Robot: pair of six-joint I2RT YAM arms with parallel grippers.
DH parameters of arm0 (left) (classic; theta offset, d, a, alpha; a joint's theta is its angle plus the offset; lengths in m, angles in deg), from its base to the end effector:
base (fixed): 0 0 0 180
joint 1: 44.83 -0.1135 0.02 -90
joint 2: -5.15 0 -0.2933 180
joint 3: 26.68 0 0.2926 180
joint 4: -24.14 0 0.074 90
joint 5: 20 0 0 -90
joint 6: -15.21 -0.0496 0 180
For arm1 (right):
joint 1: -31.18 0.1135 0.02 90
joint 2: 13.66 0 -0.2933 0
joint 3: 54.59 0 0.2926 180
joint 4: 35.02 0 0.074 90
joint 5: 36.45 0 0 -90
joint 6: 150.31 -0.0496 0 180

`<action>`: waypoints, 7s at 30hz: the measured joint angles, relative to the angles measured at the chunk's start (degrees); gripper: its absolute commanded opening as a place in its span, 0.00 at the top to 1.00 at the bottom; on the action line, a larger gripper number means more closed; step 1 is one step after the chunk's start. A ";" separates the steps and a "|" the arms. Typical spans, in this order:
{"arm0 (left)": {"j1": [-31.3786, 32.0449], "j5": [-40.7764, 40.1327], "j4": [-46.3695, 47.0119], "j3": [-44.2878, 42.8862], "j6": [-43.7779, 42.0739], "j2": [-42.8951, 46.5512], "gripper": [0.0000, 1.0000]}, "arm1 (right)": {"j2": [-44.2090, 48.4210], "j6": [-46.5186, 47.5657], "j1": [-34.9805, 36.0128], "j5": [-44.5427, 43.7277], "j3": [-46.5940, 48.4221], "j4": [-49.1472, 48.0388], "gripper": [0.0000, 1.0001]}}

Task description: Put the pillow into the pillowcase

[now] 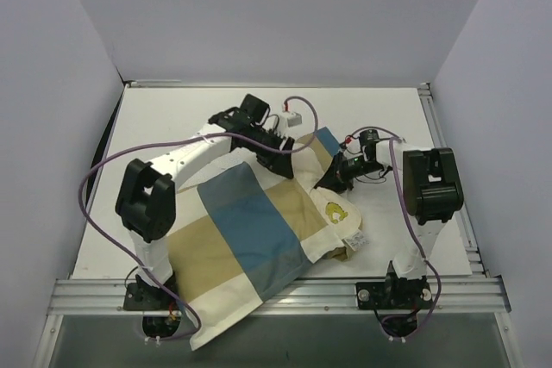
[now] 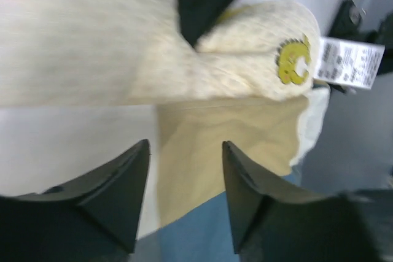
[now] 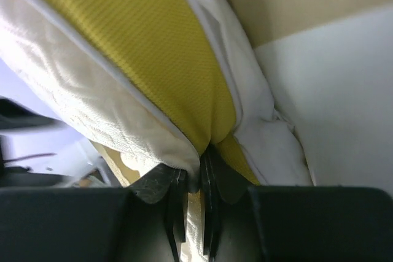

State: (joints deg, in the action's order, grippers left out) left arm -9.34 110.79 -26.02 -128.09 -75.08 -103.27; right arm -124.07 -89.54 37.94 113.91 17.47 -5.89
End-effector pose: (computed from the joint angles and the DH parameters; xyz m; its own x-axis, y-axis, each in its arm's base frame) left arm 0.3586 -0.2955 0.2623 -0.6805 0.4899 -0.5449 0.7314 0.4084 -0.5462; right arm 0.3817 0.0887 0.1158 -0.9904 0.1258 0.0578 0.1087 0.4475 0.8877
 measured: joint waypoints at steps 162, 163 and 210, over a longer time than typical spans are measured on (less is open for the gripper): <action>-8.39 17.22 42.60 5.73 38.73 3.67 1.00 | -0.66 0.57 7.50 -18.43 19.85 5.73 0.49; -8.31 17.92 44.57 5.73 40.28 3.45 1.00 | -0.42 -0.72 8.46 -18.12 19.98 4.52 0.46; -11.28 8.94 50.58 25.57 34.14 4.37 1.00 | -7.26 22.14 -12.94 -5.73 23.54 22.99 1.00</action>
State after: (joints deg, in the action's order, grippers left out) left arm -20.62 119.73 24.55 -102.52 -40.94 -98.90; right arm -131.32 -67.40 25.00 108.18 41.01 17.10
